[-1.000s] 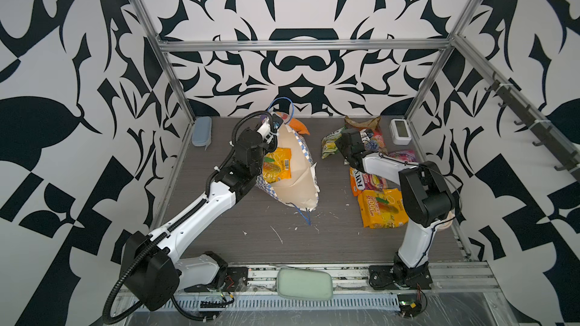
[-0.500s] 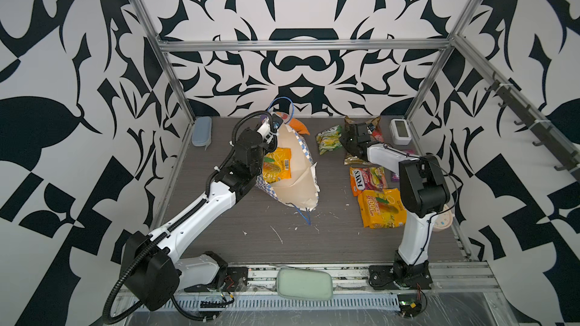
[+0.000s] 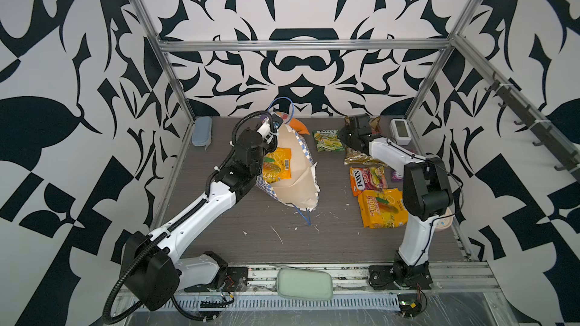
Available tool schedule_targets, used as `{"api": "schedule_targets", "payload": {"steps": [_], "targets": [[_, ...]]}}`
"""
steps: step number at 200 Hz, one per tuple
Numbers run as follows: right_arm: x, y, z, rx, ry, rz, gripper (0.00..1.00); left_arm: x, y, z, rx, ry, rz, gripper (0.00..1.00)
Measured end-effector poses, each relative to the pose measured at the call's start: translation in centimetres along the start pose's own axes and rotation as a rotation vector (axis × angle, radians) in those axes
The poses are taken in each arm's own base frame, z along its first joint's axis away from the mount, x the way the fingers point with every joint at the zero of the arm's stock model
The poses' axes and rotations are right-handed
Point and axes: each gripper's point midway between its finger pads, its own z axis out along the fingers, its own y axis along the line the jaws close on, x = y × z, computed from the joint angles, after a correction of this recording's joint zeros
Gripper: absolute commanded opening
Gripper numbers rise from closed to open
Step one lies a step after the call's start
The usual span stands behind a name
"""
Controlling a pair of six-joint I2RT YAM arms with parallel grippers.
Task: Take the snacks out of the paper bag
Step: Place the snack at the top-center of the table, then move the snack to the top-center of the table.
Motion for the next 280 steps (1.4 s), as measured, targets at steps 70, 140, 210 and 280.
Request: {"api": "schedule_targets", "payload": {"steps": [70, 140, 210, 280], "targets": [[4.6, 5.8, 5.2, 0.056, 0.140, -0.427, 0.66, 0.1, -0.1, 0.0, 0.005, 0.002, -0.012, 0.00], [6.1, 0.9, 8.0, 0.243, 0.193, -0.536, 0.70, 0.3, -0.3, -0.1, 0.015, 0.010, -0.015, 0.00], [4.6, 0.5, 9.9, 0.304, 0.122, -0.564, 0.68, 0.2, -0.3, -0.1, 0.019, 0.007, -0.020, 0.00], [5.0, -0.3, 10.2, 0.319, 0.122, -0.484, 0.62, 0.2, -0.3, -0.1, 0.020, 0.008, -0.020, 0.00]]}}
